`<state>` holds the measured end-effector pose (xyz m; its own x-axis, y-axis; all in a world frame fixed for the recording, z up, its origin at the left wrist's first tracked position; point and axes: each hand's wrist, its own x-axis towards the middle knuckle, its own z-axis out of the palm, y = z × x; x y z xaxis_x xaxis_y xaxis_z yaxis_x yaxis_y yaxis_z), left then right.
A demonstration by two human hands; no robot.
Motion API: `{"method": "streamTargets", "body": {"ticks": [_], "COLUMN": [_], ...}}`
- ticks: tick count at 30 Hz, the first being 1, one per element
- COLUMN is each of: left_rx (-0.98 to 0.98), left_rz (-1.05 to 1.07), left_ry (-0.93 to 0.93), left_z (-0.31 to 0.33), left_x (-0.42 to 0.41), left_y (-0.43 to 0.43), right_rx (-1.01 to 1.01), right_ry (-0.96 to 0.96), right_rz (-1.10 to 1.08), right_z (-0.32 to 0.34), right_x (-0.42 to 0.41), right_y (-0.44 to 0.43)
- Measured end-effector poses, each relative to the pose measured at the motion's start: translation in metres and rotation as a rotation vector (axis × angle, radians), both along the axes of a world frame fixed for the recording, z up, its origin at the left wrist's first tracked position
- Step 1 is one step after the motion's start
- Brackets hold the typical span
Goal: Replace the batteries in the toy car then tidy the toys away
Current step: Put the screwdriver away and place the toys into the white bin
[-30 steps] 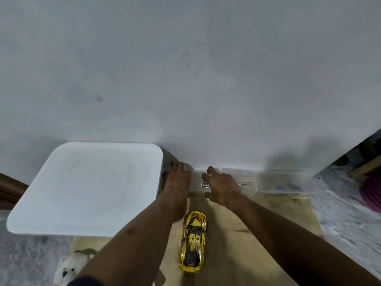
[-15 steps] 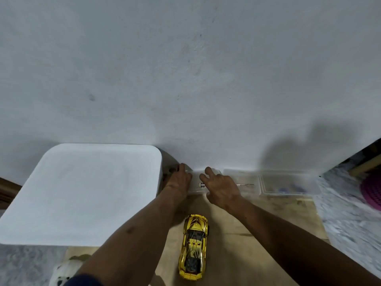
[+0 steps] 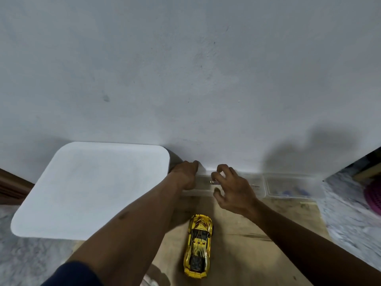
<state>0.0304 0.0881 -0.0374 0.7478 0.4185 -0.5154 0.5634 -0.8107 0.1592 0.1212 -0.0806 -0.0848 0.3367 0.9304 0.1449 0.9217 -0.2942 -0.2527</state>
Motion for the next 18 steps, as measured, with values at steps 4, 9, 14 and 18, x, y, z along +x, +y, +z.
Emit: {"method": "streamTargets", "body": {"ticks": [4, 9, 14, 18], "left_rx": [0.011, 0.028, 0.045, 0.043], "left_rz": [-0.018, -0.050, -0.075, -0.058], "left_ry": [-0.033, -0.037, -0.020, -0.020], "left_z": [0.008, 0.011, 0.010, 0.009], "left_x": [0.005, 0.007, 0.007, 0.006], "left_y": [0.006, 0.009, 0.007, 0.006], "right_rx": [-0.003, -0.082, -0.297, -0.296], "right_ry": [0.038, 0.024, 0.116, 0.266], "right_rz": [0.111, 0.208, 0.128, 0.002], "right_z": [0.002, -0.005, -0.007, -0.013], "right_x": [-0.004, -0.010, -0.020, -0.028], "right_y": [-0.011, 0.013, 0.052, 0.064]}}
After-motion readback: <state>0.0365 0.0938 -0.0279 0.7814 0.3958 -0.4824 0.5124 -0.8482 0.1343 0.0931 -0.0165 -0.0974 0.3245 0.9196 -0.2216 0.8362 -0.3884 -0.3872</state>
